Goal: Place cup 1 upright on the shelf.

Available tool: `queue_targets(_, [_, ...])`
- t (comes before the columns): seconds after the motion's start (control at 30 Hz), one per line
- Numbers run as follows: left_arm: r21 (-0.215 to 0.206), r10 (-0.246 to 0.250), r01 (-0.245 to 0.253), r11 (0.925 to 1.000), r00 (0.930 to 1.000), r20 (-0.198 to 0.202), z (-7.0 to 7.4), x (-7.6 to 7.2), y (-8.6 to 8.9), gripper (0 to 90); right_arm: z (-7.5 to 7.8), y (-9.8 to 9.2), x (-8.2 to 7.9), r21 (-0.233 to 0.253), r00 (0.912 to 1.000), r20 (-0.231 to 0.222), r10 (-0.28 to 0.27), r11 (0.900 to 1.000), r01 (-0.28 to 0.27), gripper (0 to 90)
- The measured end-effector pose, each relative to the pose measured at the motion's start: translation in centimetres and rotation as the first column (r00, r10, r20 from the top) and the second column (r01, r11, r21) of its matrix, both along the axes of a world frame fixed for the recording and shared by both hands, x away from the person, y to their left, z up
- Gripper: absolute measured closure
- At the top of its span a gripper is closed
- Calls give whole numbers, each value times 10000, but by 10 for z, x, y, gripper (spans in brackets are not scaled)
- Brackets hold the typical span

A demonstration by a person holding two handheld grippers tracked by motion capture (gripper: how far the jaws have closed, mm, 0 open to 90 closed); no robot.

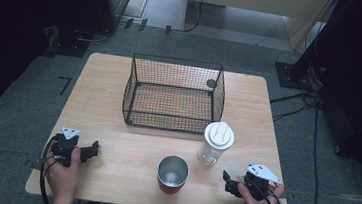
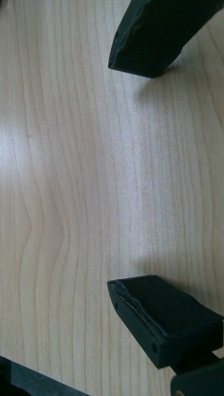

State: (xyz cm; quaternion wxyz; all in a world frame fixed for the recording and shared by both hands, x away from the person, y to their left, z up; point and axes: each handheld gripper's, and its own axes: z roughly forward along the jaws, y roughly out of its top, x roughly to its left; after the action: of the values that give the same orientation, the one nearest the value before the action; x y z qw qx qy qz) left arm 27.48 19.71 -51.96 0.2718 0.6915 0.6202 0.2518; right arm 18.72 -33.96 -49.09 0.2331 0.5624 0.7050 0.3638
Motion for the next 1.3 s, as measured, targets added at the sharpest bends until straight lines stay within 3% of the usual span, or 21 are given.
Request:
queue_targets(0.23, [1, 5, -5, 10000, 10000, 6, 0, 0, 0, 0, 8, 22, -6, -1, 9951, 161, 971, 9953, -972, 0])
queue_targets(0.57, [2, 6, -6, 10000, 10000, 4, 0, 0, 0, 0, 15, 47, -10, 81, 9824, 353, 1833, 9829, -1837, 0])
queue_targets(1.3, [-7, 13, -13, 10000, 10000, 1, 0, 0, 0, 0, 21, 91, -12, 53, 9333, 745, 3511, 9358, -3525, 1])
